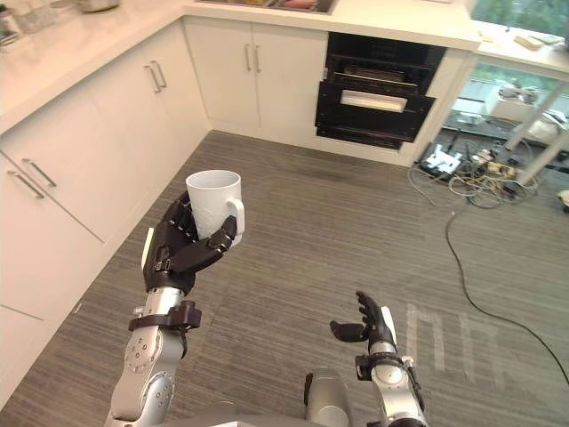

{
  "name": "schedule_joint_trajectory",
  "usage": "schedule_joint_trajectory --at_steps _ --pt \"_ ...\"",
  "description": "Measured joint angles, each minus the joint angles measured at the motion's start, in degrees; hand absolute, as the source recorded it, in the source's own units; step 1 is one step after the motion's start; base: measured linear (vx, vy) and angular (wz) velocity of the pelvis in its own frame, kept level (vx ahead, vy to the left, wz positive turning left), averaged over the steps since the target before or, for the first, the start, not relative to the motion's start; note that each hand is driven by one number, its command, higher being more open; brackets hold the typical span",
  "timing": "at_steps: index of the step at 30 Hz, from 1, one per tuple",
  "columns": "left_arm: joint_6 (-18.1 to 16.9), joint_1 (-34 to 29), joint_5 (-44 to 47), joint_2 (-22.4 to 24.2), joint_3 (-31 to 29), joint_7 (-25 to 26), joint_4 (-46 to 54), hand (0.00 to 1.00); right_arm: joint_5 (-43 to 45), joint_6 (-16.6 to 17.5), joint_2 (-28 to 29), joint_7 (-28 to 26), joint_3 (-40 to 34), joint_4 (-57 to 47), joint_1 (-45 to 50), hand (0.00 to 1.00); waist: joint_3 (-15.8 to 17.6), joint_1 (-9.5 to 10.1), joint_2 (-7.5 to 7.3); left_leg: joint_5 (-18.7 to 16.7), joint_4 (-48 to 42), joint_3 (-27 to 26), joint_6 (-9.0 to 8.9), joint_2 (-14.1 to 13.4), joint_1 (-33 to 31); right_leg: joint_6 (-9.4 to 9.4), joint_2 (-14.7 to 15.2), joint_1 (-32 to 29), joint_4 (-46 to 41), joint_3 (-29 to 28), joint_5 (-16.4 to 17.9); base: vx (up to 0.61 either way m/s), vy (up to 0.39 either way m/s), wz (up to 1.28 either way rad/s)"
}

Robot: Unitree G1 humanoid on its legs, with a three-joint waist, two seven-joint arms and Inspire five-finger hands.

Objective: Walk over to the sink, pick up the cup, carry it to the dishwasher, place the cup inside the dishwasher, then close the dishwasher door

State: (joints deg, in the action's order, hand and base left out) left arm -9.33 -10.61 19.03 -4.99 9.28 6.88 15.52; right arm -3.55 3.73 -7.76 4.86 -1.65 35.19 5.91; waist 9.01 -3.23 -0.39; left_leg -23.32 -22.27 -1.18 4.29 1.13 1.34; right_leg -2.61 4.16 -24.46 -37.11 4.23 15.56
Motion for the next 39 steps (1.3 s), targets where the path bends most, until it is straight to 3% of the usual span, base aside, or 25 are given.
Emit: schedule_joint_trajectory --at_steps 3,4,6,7,8,9,10,11,12,14,17,19,20,21,24,25,26,27,29,31,34,35,36,37,39 --pt "-0.02 2.63 -0.28 -0.34 3.68 -0.21 -0.25 0.3 0.0 -0.39 -0.84 0.08 -0.35 -1.15 0.14 0.9 0.4 -1.86 0.98 -0.91 3.63 5.55 -3.09 -2.13 3.47 0.93 -1.48 -1.46 10.15 1.79 -13.87 0.55 -0.203 0.89" --pt "0.18 3.28 -0.81 0.09 5.24 -0.5 -0.78 0.3 0.01 -0.65 -1.51 0.2 -0.55 -2.65 0.13 0.9 -0.18 -1.67 3.12 -0.14 4.41 6.54 -5.41 -4.83 4.66 2.06 -2.8 -0.22 8.28 4.12 -12.12 0.62 -0.205 0.52" --pt "0.43 3.88 -0.95 1.01 6.69 -0.97 -2.29 0.3 0.03 -1.01 -1.6 0.19 -0.67 -5.0 1.0 0.9 0.09 -2.35 3.32 2.99 -0.48 7.63 -8.63 -5.54 4.7 3.66 -2.04 1.04 3.53 6.05 -9.56 0.65 -0.258 0.55" --pt "0.87 3.69 -0.91 2.56 7.13 -1.01 -3.45 0.3 0.12 -0.81 -1.85 0.2 -0.49 -8.29 2.66 0.9 0.93 -2.83 3.85 6.58 -11.26 7.35 -10.51 -5.91 3.42 4.0 -2.45 2.0 -1.29 8.58 -7.02 0.37 -0.231 0.51" --pt "0.89 2.99 -0.91 2.8 7.79 -1.48 -3.04 0.3 0.14 -0.53 -1.37 0.29 -0.06 -11.43 4.97 0.9 0.4 -2.1 4.33 11.02 -23.3 5.39 -10.73 -8.15 -0.12 4.18 -4.23 7.13 8.44 9.37 -8.38 0.3 -0.266 0.43" --pt "0.61 2.57 -0.93 3.31 7.93 -2.29 -2.53 0.3 0.2 -0.09 -1.18 0.45 0.41 -13.72 5.98 0.9 0.91 -1.86 5.51 14.75 -34.51 3.12 -9.28 -11.96 -3.92 4.97 -6.44 10.99 10.8 10.53 -6.86 0.29 -0.218 -0.06" --pt "0.55 1.72 -0.93 3.41 8.16 -2.64 -1.53 0.3 1.28 -0.02 -0.85 1.11 0.83 -14.42 5.68 0.9 0.18 -0.38 6.69 13.83 -43.56 -0.49 -7.68 -16.13 -8.83 6.18 -9.34 14.86 12.8 9.23 -4.96 0.47 -0.226 -0.33" --pt "0.55 1.59 -0.92 3.29 8.1 -3.24 -1.27 0.3 2.29 0.12 -0.1 1.56 1.22 -14.37 5.26 0.9 0.6 0.96 5.62 12.15 -48.36 -3.05 -4.85 -17.84 -13.36 7.09 -10.27 18.65 14.95 7.95 -3.38 0.53 -0.17 -0.45" --pt "0.55 1.53 -0.91 3.1 8.05 -3.28 -1.18 0.3 2.4 0.25 0.07 1.65 1.47 -14.2 4.59 0.9 0.68 1.38 5.33 11.39 -49.38 -4.21 -3.7 -18.26 -15.66 7.2 -10.4 20.48 16.32 7.43 -3.14 0.54 -0.153 -0.39" --pt "0.54 1.04 -0.44 2.98 7.25 -3.28 -1.21 0.3 2.42 0.61 -0.14 1.66 2.04 -11.08 2.47 0.9 0.7 2.6 4.48 8.39 -45.65 -8.49 -3.75 -18.52 -22.36 6.66 -10.1 26.3 21.03 4.78 -3.46 0.59 -0.092 -0.44" --pt "0.55 0.98 0.15 3.61 5.49 -3.09 -1.31 0.3 2.43 0.31 -1.01 1.88 1.84 -6.88 0.06 0.9 0.97 3.49 4.0 7.55 -23.13 -11.47 -5.33 -14.6 -25.76 6.45 -8.11 33.38 27.15 1.66 -3.37 0.57 0.072 -0.49" --pt "0.55 0.97 0.11 3.73 4.92 -2.96 -1.11 0.3 2.43 0.06 -1.71 1.89 1.58 -6.12 -0.09 0.9 1.13 3.73 3.45 12.47 -6.01 -9.67 -6.9 -9.86 -25.49 4.49 -6.26 36.81 29.12 0.14 -2.24 0.56 0.179 -0.54" --pt "0.54 0.99 0.09 3.5 4.73 -2.69 -0.61 0.3 2.42 0.0 -1.91 1.9 1.21 -6.11 0.08 0.9 1.03 3.85 3.08 21.16 -0.91 -8.04 -4.88 -7.56 -24.83 0.68 -4.87 38.84 29.28 -1.07 0.14 0.59 0.246 -0.51" --pt "0.56 1.13 0.04 2.62 4.88 -2.33 -0.6 0.3 2.43 -0.15 -1.13 2.0 0.64 -5.56 0.24 0.9 -0.21 3.42 1.63 23.25 -4.11 -7.87 -1.99 -5.45 -25.07 -1.35 -2.58 40.22 28.97 -2.3 2.14 0.73 0.287 -0.3" --pt "0.74 2.31 -0.03 1.78 5.17 -1.9 -0.47 0.3 2.4 -0.16 -0.89 2.15 -0.12 -4.59 -0.08 0.9 -0.74 2.54 -0.24 17.35 -7.97 -9.11 -0.28 -3.84 -25.59 -1.38 -0.17 36.25 19.47 -4.61 2.11 0.58 0.225 -0.07" --pt "0.84 2.28 -0.03 0.43 5.16 -1.71 -0.51 0.3 2.37 -0.28 -0.29 2.12 -0.27 -3.5 -0.93 0.9 -0.62 2.5 -1.52 14.97 -8.03 -10.32 0.24 -3.0 -23.54 -2.8 0.95 32.06 9.16 -6.01 1.02 0.55 0.211 -0.27" --pt "1.34 2.28 -0.04 -1.29 4.99 -1.67 -0.76 0.3 2.31 -0.29 0.52 2.18 -0.37 -3.34 -1.18 0.9 -0.31 2.05 -2.41 12.88 -6.75 -10.71 0.6 -1.86 -19.78 -4.47 2.06 27.29 -3.93 -6.66 -4.04 0.55 0.211 -0.26" --pt "1.56 2.25 -0.16 -2.02 4.95 -1.62 -0.87 0.3 2.28 -0.29 0.88 2.2 -0.26 -3.33 -1.24 0.9 -0.17 1.84 -2.62 11.99 -6.03 -11.1 0.71 -1.63 -17.72 -4.35 2.79 24.73 -10.47 -7.04 -5.35 0.59 0.188 -0.29" --pt "1.53 1.74 -1.1 -2.18 5.16 -0.62 -1.16 0.3 2.24 -0.28 1.8 2.06 1.17 -3.52 -1.32 0.9 -0.27 1.72 -1.89 9.0 -2.19 -12.47 0.66 -2.25 -8.37 0.11 2.65 15.55 -22.93 -4.09 -1.86 0.48 0.117 -0.39" --pt "0.77 2.25 -1.1 -2.38 5.99 -0.56 -0.61 0.3 2.25 -0.13 2.4 1.96 2.72 -5.18 -1.31 0.9 -0.39 1.37 -1.74 7.55 1.67 -13.11 0.47 -2.88 -3.25 0.88 1.84 8.82 -19.35 0.32 0.28 0.4 0.049 -0.28" --pt "0.23 2.68 -1.11 -2.83 7.59 -0.77 -0.64 0.3 2.27 0.06 3.09 1.77 3.23 -8.59 -1.31 0.9 -0.55 0.01 -1.7 6.77 6.14 -14.09 -1.65 -3.03 2.16 1.31 0.36 4.05 2.56 6.4 -0.9 0.44 0.008 -0.17" --pt "0.23 2.68 -1.12 -2.82 8.11 -0.76 -0.73 0.3 2.27 0.11 3.04 1.81 3.19 -9.83 -1.31 0.9 -0.78 -0.61 -2.0 5.62 7.18 -14.33 -2.64 -2.62 3.98 1.61 -0.5 3.28 12.58 7.61 -4.43 0.5 -0.034 0.02" --pt "0.25 2.65 -1.23 -2.67 8.34 -0.74 -1.3 0.3 2.27 0.1 2.76 1.92 3.15 -10.68 -1.08 0.9 -0.98 -1.08 -2.03 4.36 8.03 -14.26 -3.88 -2.17 6.44 3.63 -1.22 3.59 16.79 8.07 -11.7 0.57 -0.047 0.1" --pt "0.26 2.65 -1.4 -2.58 8.66 -0.83 -2.0 0.3 2.27 0.08 2.55 2.04 3.06 -11.04 -0.6 0.9 -1.59 -1.38 -1.79 3.83 8.22 -13.86 -4.72 -2.22 7.53 5.17 -1.32 4.23 16.91 8.13 -15.45 0.65 -0.074 0.06" --pt "0.5 2.52 -2.17 -0.52 8.4 -1.1 -4.76 0.3 2.39 -0.33 1.61 1.99 2.95 -13.37 0.07 0.9 -2.83 -1.96 1.52 2.77 1.11 -13.37 -6.86 -6.45 7.28 7.99 -4.08 6.89 15.95 9.08 -14.46 0.67 -0.111 -0.01"
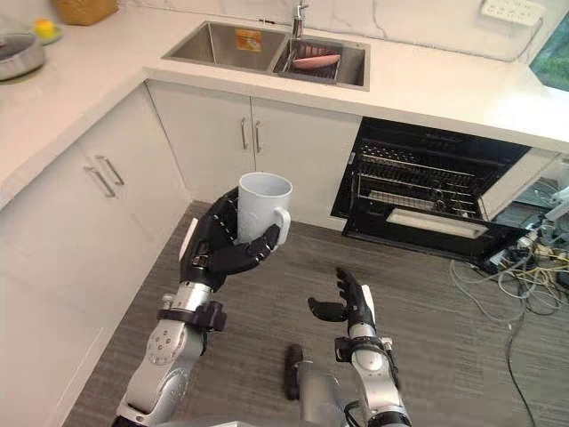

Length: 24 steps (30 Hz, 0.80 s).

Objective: Walk over to the sink, pick up the cup, carry it to the dishwasher, place the cup inside the dishwasher, then close the dishwasher door

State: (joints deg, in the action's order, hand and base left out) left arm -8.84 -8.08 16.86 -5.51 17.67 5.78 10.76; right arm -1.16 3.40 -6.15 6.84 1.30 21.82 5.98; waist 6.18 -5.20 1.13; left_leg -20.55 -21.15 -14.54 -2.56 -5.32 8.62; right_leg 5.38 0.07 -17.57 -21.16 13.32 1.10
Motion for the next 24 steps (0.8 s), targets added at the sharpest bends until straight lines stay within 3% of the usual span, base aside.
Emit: schedule_joint_trajectory --at_steps 1,2,3,5,6,9,11,12,13,14,15,16,17,19,22,24 --pt "0.23 0.03 0.0 0.81 -0.37 0.03 -0.5 0.3 0.0 -0.13 -0.06 0.0 -0.04 -1.93 0.6 0.9 0.27 -0.16 0.52 0.42 -4.98 -0.09 -0.61 -1.19 -1.12 0.32 -0.81 1.72 0.43 0.43 0.71 0.61 -0.146 -0.14" --pt "0.62 -0.48 0.02 2.24 -1.12 0.11 -1.22 0.3 0.13 -0.22 -0.03 -0.01 0.11 -6.74 2.25 0.9 0.45 0.29 1.14 4.35 -17.17 0.06 -1.11 -4.21 -3.79 1.15 -2.7 6.19 2.25 0.27 1.9 0.59 -0.141 -0.46" --pt "0.64 -1.18 0.02 2.8 -1.43 0.15 -1.38 0.3 0.71 0.19 0.18 0.38 0.15 -12.59 3.84 0.9 0.37 1.35 1.53 7.1 -29.87 0.79 -0.35 -7.41 -7.54 1.81 -4.69 11.46 5.78 -1.89 2.39 0.58 -0.114 -0.67" --pt "0.34 -1.65 0.02 2.68 -1.03 0.09 -1.31 0.3 1.66 1.72 0.51 1.53 -0.02 -17.61 3.47 0.9 0.36 2.11 1.5 6.4 -39.6 2.31 -0.53 -9.04 -12.35 1.82 -6.01 17.06 10.38 -4.4 2.4 0.58 -0.034 -0.68" --pt "0.35 -1.68 0.02 2.48 -0.7 -0.29 -1.58 0.3 1.79 3.92 0.72 2.21 -0.97 -20.56 2.22 0.9 0.4 2.37 1.44 4.66 -41.37 3.76 0.68 -9.43 -17.35 1.82 -5.97 21.0 13.25 -6.32 2.4 0.57 0.015 -0.59" --pt "0.4 -1.86 0.03 2.38 -0.88 -0.86 -2.13 0.3 3.39 4.98 0.75 2.56 -1.16 -20.8 -1.09 0.9 0.66 3.08 1.19 2.58 -32.57 6.18 0.68 -7.56 -22.14 1.68 -4.5 24.33 14.59 -10.11 2.56 0.39 0.117 -0.71" --pt "0.58 -2.08 0.02 2.31 -0.97 -0.92 -2.43 0.3 4.33 5.12 0.86 2.47 -1.07 -20.76 -1.39 0.9 1.3 3.23 0.19 3.19 -17.38 12.19 -0.36 -1.87 -23.2 -0.21 -0.9 26.81 14.11 -13.49 5.12 0.33 0.229 -0.72" --pt "0.58 -2.08 0.01 2.34 -1.02 -0.92 -2.37 0.3 4.5 5.15 0.76 2.44 -1.05 -20.78 -1.38 0.9 1.3 3.24 0.19 3.93 -13.07 14.34 -0.84 -0.41 -23.51 -1.41 -0.24 26.99 13.98 -14.54 6.27 0.39 0.35 -0.92" --pt "0.59 -2.17 -0.05 2.75 -1.22 -0.9 -2.33 0.3 5.42 5.13 0.0 2.38 -1.0 -20.74 -1.0 0.9 1.02 2.89 3.02 7.31 -1.53 20.69 -1.72 0.14 -23.1 -4.35 -0.36 26.94 12.47 -17.43 9.17 0.33 0.331 -0.82" --pt "0.59 -2.19 -0.05 2.97 -1.31 -0.88 -2.34 0.3 5.85 5.07 -0.17 2.38 -0.95 -20.64 -0.7 0.9 1.16 2.91 3.41 10.61 -1.51 20.73 -1.74 -0.02 -22.56 -5.01 -0.42 26.69 10.92 -18.63 10.8 0.32 0.356 -0.88" --pt "0.59 -2.33 -0.06 2.74 -1.47 -0.84 -2.36 0.3 6.31 4.82 0.06 2.37 -0.8 -20.53 -0.33 0.9 1.07 3.08 3.62 12.79 -2.02 20.32 -0.51 0.56 -21.77 -5.55 -0.06 26.46 8.99 -19.87 12.36 0.27 0.315 -0.9" --pt "0.59 -2.49 -0.06 1.86 -1.72 -0.71 -2.34 0.3 6.66 4.59 0.81 2.21 -0.23 -20.55 0.16 0.9 1.06 3.22 2.53 13.42 -4.48 18.6 1.13 1.68 -21.16 -7.01 1.15 25.94 6.38 -22.54 14.82 0.38 0.416 -0.93" --pt "0.59 -2.49 -0.07 1.02 -2.21 -0.65 -2.34 0.3 6.75 4.58 1.19 1.9 1.0 -21.0 0.69 0.9 0.27 2.74 0.69 11.22 -6.35 16.29 2.27 2.93 -21.87 -7.98 3.28 24.58 4.46 -23.96 16.83 0.37 0.396 -0.89" --pt "0.6 -2.55 -0.09 0.66 -2.48 -0.55 -2.34 0.3 6.78 4.59 1.21 0.95 2.59 -22.11 0.71 0.9 -0.32 3.19 -0.41 8.52 -7.72 11.89 4.02 3.41 -21.73 -8.72 4.99 21.59 0.43 -25.53 17.63 0.29 0.292 -1.04" --pt "0.61 -2.57 -0.21 -0.28 -2.53 0.58 -2.38 0.3 6.75 4.54 2.3 -0.21 5.52 -22.51 -0.97 0.9 0.14 3.63 -0.97 7.18 -5.4 5.46 6.1 3.76 -16.43 -13.2 9.11 14.13 -14.54 -18.79 16.58 0.21 0.184 -1.06" --pt "0.43 -2.49 -1.18 -0.22 -2.55 1.32 -2.36 0.3 6.75 4.57 2.64 -1.06 6.58 -22.54 -1.89 0.9 -0.04 2.86 -0.82 6.79 -0.56 2.8 6.74 3.67 -10.35 -10.56 10.38 10.69 -20.11 -10.98 18.17 0.21 0.139 -0.57"
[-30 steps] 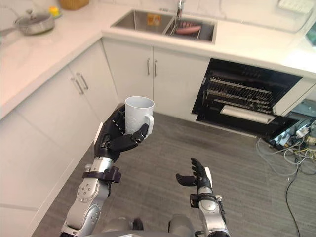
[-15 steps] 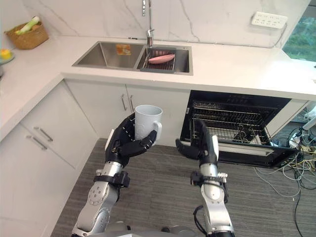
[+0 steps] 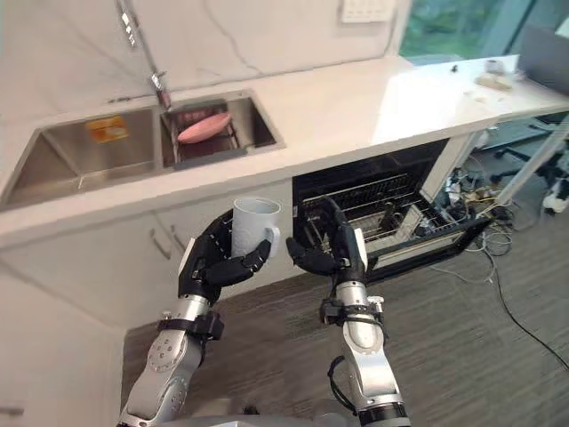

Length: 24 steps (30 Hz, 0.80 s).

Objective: Walk over to the sink, pick up the cup, carry it to the dishwasher, place the cup inside the dishwasher, then close the dishwasher door

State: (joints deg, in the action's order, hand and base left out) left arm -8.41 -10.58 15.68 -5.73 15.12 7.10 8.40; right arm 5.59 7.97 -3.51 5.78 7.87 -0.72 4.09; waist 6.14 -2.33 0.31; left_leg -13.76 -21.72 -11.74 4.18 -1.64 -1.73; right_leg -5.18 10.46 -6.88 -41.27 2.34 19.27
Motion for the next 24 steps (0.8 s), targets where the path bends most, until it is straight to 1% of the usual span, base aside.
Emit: schedule_joint_trajectory --at_steps 1,2,3,4,5,6,8,9,10,11,12,13,14,15,16,17,18,19,20,21,22,24 --pt "-0.36 0.01 0.0 0.03 -0.09 0.3 0.05 0.3 0.0 0.01 0.0 -0.16 0.27 0.0 -0.45 0.9 -0.32 -0.03 -0.01 0.0 1.1 -0.69 0.0 -0.22 0.71 0.57 -0.05 -1.43 0.25 2.02 0.33 0.19 0.082 -0.61" --pt "-1.13 0.15 0.0 0.02 -0.62 0.54 0.06 0.3 0.02 0.06 0.01 -0.68 0.68 0.0 -1.8 0.9 -0.6 0.13 -0.04 -0.05 2.75 -2.39 -0.09 -0.85 1.94 1.63 0.04 -4.25 1.8 6.6 0.75 0.19 0.023 -0.67" --pt "-1.14 0.35 0.0 0.01 -1.45 0.65 -0.02 0.3 0.03 0.08 -0.07 -0.89 1.32 0.01 -3.23 0.9 -0.52 -0.04 0.09 -0.22 3.45 -3.69 -0.52 -1.58 2.93 2.88 0.0 -6.19 4.97 11.4 0.41 0.23 -0.01 -0.66" --pt "-1.14 0.39 0.0 0.0 -1.81 0.78 -0.07 0.3 0.13 0.14 -0.07 -0.99 1.61 -0.01 -3.73 0.9 -0.55 -0.15 0.06 -0.46 3.55 -4.34 -1.13 -1.88 3.33 4.01 -0.2 -6.54 7.55 13.48 -0.64 0.26 -0.061 -0.57" --pt "-1.14 0.37 0.0 -0.06 -2.3 1.24 -0.13 0.3 1.01 0.25 0.04 -1.28 1.97 -0.18 -3.98 0.9 -0.76 -0.01 -0.66 -1.56 2.89 -5.32 -2.8 -1.99 4.27 6.26 -1.25 -6.33 13.55 15.93 -7.18 0.31 -0.099 -0.33" --pt "-1.24 0.57 0.01 0.6 -2.5 1.47 -1.83 0.3 1.68 0.5 -0.67 -1.57 2.1 -0.34 -3.25 0.9 -0.89 -0.34 1.02 -3.47 1.03 -4.81 -4.11 -3.83 5.03 6.38 -2.95 -4.47 14.49 15.87 -8.83 0.28 -0.094 -0.31" --pt "-1.22 0.61 -0.07 1.79 -2.37 1.49 -3.46 0.3 2.6 0.5 -1.8 -1.97 2.05 -0.38 -2.23 0.9 -1.23 -0.36 2.68 -4.22 -1.57 -4.94 -5.4 -6.59 5.34 6.77 -5.82 -1.7 17.94 15.98 -8.98 0.27 -0.103 -0.23" --pt "-1.2 0.89 -0.11 2.13 -2.53 1.52 -4.56 0.3 4.17 0.5 -2.36 -2.17 1.9 -0.45 -1.45 0.9 -1.04 -0.42 3.03 -4.08 -6.45 -4.37 -5.72 -8.72 4.5 7.43 -8.24 1.08 21.27 15.92 -9.4 0.25 -0.119 -0.28" --pt "-1.2 0.95 -0.11 2.15 -2.59 1.54 -4.83 0.3 4.69 0.5 -2.42 -2.15 1.78 -0.64 -1.11 0.9 -0.95 -0.42 3.13 -3.78 -9.24 -4.11 -6.17 -9.79 3.78 7.66 -9.17 2.27 22.51 15.8 -9.55 0.25 -0.118 -0.34" --pt "-1.15 0.95 -0.12 2.23 -2.81 1.61 -5.2 0.3 6.42 0.5 -2.42 -2.13 1.59 -1.42 -0.56 0.9 -0.87 -0.45 3.22 -2.11 -15.31 -2.75 -6.93 -11.21 2.16 7.97 -10.57 4.48 24.68 15.04 -9.74 0.2 -0.085 -0.32" --pt "-1.12 0.94 -0.11 2.31 -3.07 1.66 -5.31 0.3 7.0 0.5 -2.42 -2.1 1.58 -2.18 -0.27 0.9 -0.83 -0.41 3.19 -0.46 -18.61 -1.92 -6.82 -11.49 1.0 8.16 -10.83 5.61 25.65 14.43 -9.86 0.26 -0.068 -0.5" --pt "-1.13 0.96 -0.11 2.39 -3.73 1.89 -5.58 0.3 8.35 0.53 -2.48 -2.18 1.78 -4.27 0.26 0.9 -0.74 0.0 3.06 -1.12 -22.21 0.19 -7.26 -11.29 -0.8 8.23 -10.7 7.44 27.0 12.88 -10.08 0.27 -0.031 -0.6" --pt "-1.19 1.24 -0.11 2.56 -4.12 2.41 -5.57 0.3 9.6 0.99 -2.4 -2.24 1.63 -6.28 0.31 0.9 -0.76 0.02 3.09 -2.89 -22.17 1.38 -7.66 -10.44 -2.32 8.19 -10.38 8.3 27.88 11.4 -10.11 0.26 -0.006 -0.61" --pt "-1.18 1.53 -0.1 2.56 -4.32 2.64 -5.62 0.3 10.43 1.37 -2.41 -2.31 1.62 -7.08 0.32 0.9 -0.7 0.03 3.04 -3.73 -21.32 2.18 -7.86 -9.97 -3.06 8.1 -10.16 8.87 28.32 10.65 -10.17 0.25 0.027 -0.6" --pt "-1.18 2.06 -0.1 2.61 -4.98 2.9 -5.68 0.3 11.44 1.98 -2.4 -2.56 1.63 -7.92 0.21 0.9 -0.52 0.09 2.76 -4.77 -18.3 3.79 -7.83 -8.79 -4.15 8.02 -9.59 9.7 28.81 9.13 -10.21 0.25 0.104 -0.66" --pt "-1.18 2.34 -0.1 2.71 -5.71 3.15 -5.68 0.3 13.04 2.27 -2.42 -3.24 1.7 -7.92 -0.04 0.9 -0.45 0.17 2.65 -4.95 -13.63 5.77 -7.88 -7.36 -4.68 7.89 -9.02 10.34 29.07 7.37 -10.28 0.2 0.099 -0.7" --pt "-1.19 2.5 -0.11 2.71 -5.94 3.46 -5.68 0.3 13.7 2.35 -2.44 -3.5 1.7 -7.92 -0.05 0.9 -0.48 0.15 2.73 -4.76 -10.5 7.28 -7.91 -6.61 -4.85 7.79 -8.77 10.64 29.14 6.76 -10.33 0.18 0.144 -0.66" --pt "-1.19 2.71 -0.11 2.78 -6.16 3.95 -5.68 0.3 14.9 2.35 -2.56 -3.79 1.73 -7.91 0.07 0.9 -0.63 0.1 3.13 -2.48 -4.81 8.9 -7.9 -5.73 -4.52 7.4 -8.77 10.89 29.13 5.76 -10.4 0.18 0.197 -0.73" --pt "-1.31 3.63 -0.09 3.03 -6.48 4.45 -5.8 0.3 16.5 2.4 -2.9 -4.33 1.69 -7.94 0.13 0.9 -0.25 0.15 4.26 5.63 2.78 10.5 -8.6 -6.25 -3.61 5.42 -9.67 11.88 29.43 4.02 -9.91 0.21 0.232 -0.7" --pt "-1.36 3.96 -0.09 2.86 -6.68 4.58 -6.24 0.3 17.41 2.26 -2.73 -4.41 1.98 -7.81 0.46 0.9 -0.25 0.32 3.56 5.69 3.2 9.67 -8.46 -5.82 -2.53 4.55 -9.23 12.47 29.94 3.18 -9.7 0.19 0.219 -0.56" --pt "-1.35 4.22 -0.08 2.34 -6.81 5.08 -6.74 0.3 18.12 2.29 -2.42 -4.8 2.65 -8.16 1.42 0.9 -0.66 -0.47 2.76 6.33 5.75 8.98 -7.59 -4.47 -1.11 4.02 -7.93 12.82 30.8 2.65 -10.03 0.1 0.122 -0.23" --pt "-1.34 4.45 -0.1 2.32 -6.74 5.14 -6.82 0.3 20.24 2.28 -2.28 -6.09 3.6 -8.66 1.83 0.9 -0.7 -0.63 2.49 8.26 10.17 7.25 -6.39 -2.57 1.32 3.14 -5.97 12.99 31.93 1.52 -10.56 0.09 0.148 -0.19"
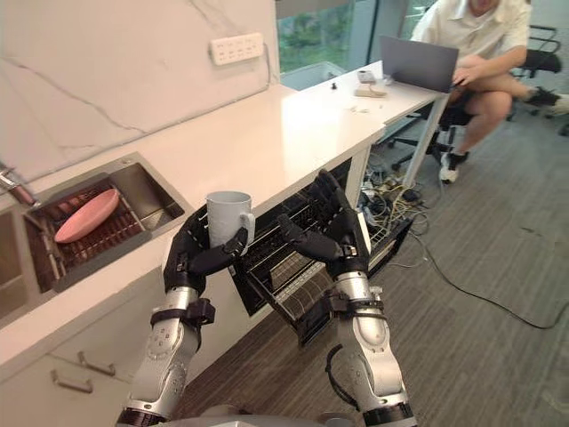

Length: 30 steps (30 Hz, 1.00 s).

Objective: Walk over to the sink, pick up the cup, carry it to the dishwasher, place the cup inside the dishwasher, then close the dishwasher door

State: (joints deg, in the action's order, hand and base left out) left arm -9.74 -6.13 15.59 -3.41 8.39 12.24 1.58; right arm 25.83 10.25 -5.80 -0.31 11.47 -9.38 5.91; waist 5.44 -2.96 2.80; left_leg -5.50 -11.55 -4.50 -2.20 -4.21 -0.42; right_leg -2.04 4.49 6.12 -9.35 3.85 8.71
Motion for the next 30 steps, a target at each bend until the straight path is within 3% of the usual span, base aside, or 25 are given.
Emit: schedule_joint_trajectory --at_steps 5,12,20,28,29,30 --pt "0.02 0.09 -0.32 -0.1 1.79 -0.11 0.0 0.3 2.17 -0.01 0.12 -1.43 1.46 -0.22 -0.34 0.9 -0.09 0.1 -0.17 3.32 7.42 -1.01 0.74 1.8 3.45 -1.28 1.64 0.57 2.16 -0.76 -0.92 0.02 0.067 -0.07" --pt "0.13 1.15 -2.31 -0.45 6.32 -2.66 0.0 0.3 2.1 -0.31 0.04 -2.03 4.12 -0.21 -1.68 0.9 -0.21 0.29 -0.38 5.73 11.99 -2.25 0.54 1.66 4.82 -1.21 0.63 -0.01 3.86 -1.72 -2.44 -0.01 -0.009 -0.1" --pt "0.13 2.58 -3.99 -1.21 10.0 -2.82 0.0 0.3 -0.99 -1.29 -0.15 1.07 4.37 0.33 -2.48 0.9 -1.27 0.51 -1.64 6.87 13.84 -2.53 0.85 1.93 4.97 -1.76 0.7 -0.29 4.92 -2.01 -3.36 0.0 0.0 -0.02" --pt "0.46 2.66 -9.22 -1.33 12.34 -2.22 0.15 0.3 -5.79 -3.08 -0.08 5.32 4.5 2.33 -3.59 0.9 -1.85 0.49 -1.72 8.86 16.32 -2.3 1.25 2.31 4.97 -2.06 0.87 -0.93 5.76 -1.74 -4.16 -0.01 0.003 0.02" --pt "0.49 2.69 -10.25 -1.32 12.46 -2.05 0.26 0.3 -5.84 -3.21 -0.08 5.78 4.5 2.34 -3.59 0.3 -2.0 0.5 -1.77 9.01 16.48 -2.16 1.24 2.32 4.96 -2.05 0.87 -0.97 5.77 -1.59 -4.18 -0.02 -0.008 0.04" --pt "0.52 2.69 -11.23 -1.36 12.53 -1.85 0.3 0.3 -5.92 -3.37 -0.08 6.24 4.51 2.38 -3.59 0.3 -2.25 0.52 -1.84 9.02 16.48 -2.11 1.23 2.32 4.96 -2.05 0.87 -0.96 5.77 -1.56 -4.19 -0.02 -0.01 0.04"
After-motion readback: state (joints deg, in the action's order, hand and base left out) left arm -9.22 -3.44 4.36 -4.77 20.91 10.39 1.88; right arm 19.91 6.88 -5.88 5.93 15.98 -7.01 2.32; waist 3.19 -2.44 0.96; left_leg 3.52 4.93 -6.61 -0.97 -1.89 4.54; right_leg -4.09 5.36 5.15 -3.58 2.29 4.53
